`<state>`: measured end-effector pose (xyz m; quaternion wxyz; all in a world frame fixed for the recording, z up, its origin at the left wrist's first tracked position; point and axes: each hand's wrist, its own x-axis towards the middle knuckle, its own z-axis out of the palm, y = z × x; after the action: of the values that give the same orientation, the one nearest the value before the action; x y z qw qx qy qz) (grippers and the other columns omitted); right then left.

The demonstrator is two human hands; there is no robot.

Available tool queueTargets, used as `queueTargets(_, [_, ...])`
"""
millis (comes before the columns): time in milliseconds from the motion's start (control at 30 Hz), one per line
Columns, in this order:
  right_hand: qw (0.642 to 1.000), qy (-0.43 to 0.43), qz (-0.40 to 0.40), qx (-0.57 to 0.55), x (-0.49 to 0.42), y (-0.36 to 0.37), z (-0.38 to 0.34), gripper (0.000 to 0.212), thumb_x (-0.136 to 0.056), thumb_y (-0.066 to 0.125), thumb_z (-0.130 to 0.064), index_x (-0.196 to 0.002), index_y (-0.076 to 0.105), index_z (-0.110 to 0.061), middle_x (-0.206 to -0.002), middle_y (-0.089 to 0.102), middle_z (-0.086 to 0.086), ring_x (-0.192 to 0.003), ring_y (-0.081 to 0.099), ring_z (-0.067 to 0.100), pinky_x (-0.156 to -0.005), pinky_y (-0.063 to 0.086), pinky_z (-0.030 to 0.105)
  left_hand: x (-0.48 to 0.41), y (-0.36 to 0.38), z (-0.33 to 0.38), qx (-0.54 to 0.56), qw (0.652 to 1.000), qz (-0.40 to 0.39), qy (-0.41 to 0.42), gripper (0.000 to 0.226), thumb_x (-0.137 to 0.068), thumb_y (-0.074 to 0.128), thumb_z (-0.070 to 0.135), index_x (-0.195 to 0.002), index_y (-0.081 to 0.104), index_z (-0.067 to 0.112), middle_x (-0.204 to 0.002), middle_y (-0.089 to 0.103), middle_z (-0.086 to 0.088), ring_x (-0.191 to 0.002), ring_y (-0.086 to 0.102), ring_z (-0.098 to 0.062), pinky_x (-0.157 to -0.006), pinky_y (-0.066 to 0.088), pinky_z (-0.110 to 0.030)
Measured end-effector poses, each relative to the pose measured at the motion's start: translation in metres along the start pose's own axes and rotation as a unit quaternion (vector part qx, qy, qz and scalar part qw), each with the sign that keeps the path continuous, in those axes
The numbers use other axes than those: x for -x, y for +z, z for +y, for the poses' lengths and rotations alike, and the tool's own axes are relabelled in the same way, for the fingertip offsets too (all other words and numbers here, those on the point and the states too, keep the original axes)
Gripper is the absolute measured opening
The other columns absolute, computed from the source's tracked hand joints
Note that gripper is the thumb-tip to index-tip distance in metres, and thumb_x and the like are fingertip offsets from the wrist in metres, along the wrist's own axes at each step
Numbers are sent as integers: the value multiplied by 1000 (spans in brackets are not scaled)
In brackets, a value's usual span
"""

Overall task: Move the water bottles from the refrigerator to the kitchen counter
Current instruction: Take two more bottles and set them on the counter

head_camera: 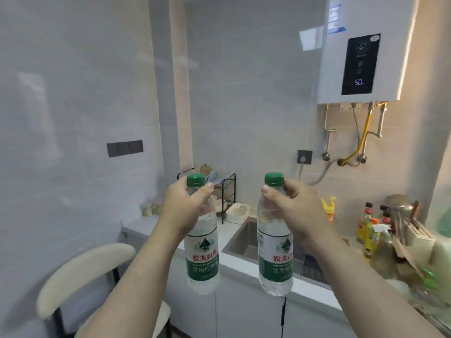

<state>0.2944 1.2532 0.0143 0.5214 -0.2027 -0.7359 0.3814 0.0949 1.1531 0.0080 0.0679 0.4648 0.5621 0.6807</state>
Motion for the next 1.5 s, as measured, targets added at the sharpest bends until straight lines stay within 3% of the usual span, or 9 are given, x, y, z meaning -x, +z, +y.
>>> queueTargets(200, [998,1,-49,-46,-75,58,56,9,-76,68,-40,-81,74,-44,-78,74,-13,-77,68,11,-76,58,46,-65,-21,-47,-56,997,47,-12,10,-80,67,35,-76,68,26,-67,70,11,-78,71,-27,-74,60,-50])
queueTargets(333, [995,18,-71,-64,-129,107,104,15,-73,69,-42,-85,75,-37,-81,75,-6,-84,71,22,-80,57,52,-121,-38,-95,-54,997,49,-7,13,-81,66,31,-71,71,37,-65,68,16,-75,69,-24,-63,61,-38])
queueTargets(533, [995,42,-78,-48,-204,185,172,13,-75,75,-37,-82,73,-47,-81,75,-13,-80,71,13,-73,56,37,-218,-64,-183,-92,995,38,-6,8,-75,64,43,-75,69,48,-69,69,23,-69,65,-2,-75,58,-40])
queueTargets(667, [994,79,-72,-22,-257,220,214,21,-79,79,-24,-75,75,-44,-77,75,-11,-76,70,13,-70,55,33,-285,-70,-240,-105,994,23,-29,17,-74,64,46,-77,66,30,-70,69,20,-75,66,-5,-75,52,-36])
queueTargets(867, [991,106,-79,-14,-327,256,283,7,-76,81,-20,-79,77,-25,-71,73,-15,-63,60,-5,-55,42,6,-360,-66,-330,-141,989,-10,-53,8,-88,71,34,-82,66,33,-82,69,21,-85,61,4,-71,43,-26])
queueTargets(1000, [986,126,-106,-6,-369,284,345,11,-75,82,-22,-85,78,-24,-64,68,-22,-60,58,-8,-56,40,6,-401,-62,-390,-179,981,-36,-72,8,-87,73,32,-84,66,30,-91,68,11,-90,62,-6,-72,42,-25])
queueTargets(1167, [971,157,-176,30,-416,331,425,17,-69,83,-32,-84,79,-37,-78,75,-15,-77,68,4,-71,53,24,-450,-69,-458,-236,961,-80,-117,8,-84,77,30,-80,69,31,-85,70,9,-83,62,-6,-71,45,-25])
queueTargets(1333, [957,188,-211,71,-451,385,499,9,-67,83,-33,-68,75,-36,-49,56,-14,-48,44,0,-47,35,17,-492,-81,-530,-217,961,-77,-152,34,-80,81,25,-63,66,49,-60,61,27,-60,52,9,-57,37,-11])
queueTargets(1500, [937,269,-208,80,-463,441,558,12,-67,85,-34,-71,73,-35,-64,69,-10,-56,53,4,-48,42,16,-524,-97,-611,-196,947,-83,-241,16,-77,84,23,-72,69,25,-66,68,21,-71,60,-5,-69,45,-23])
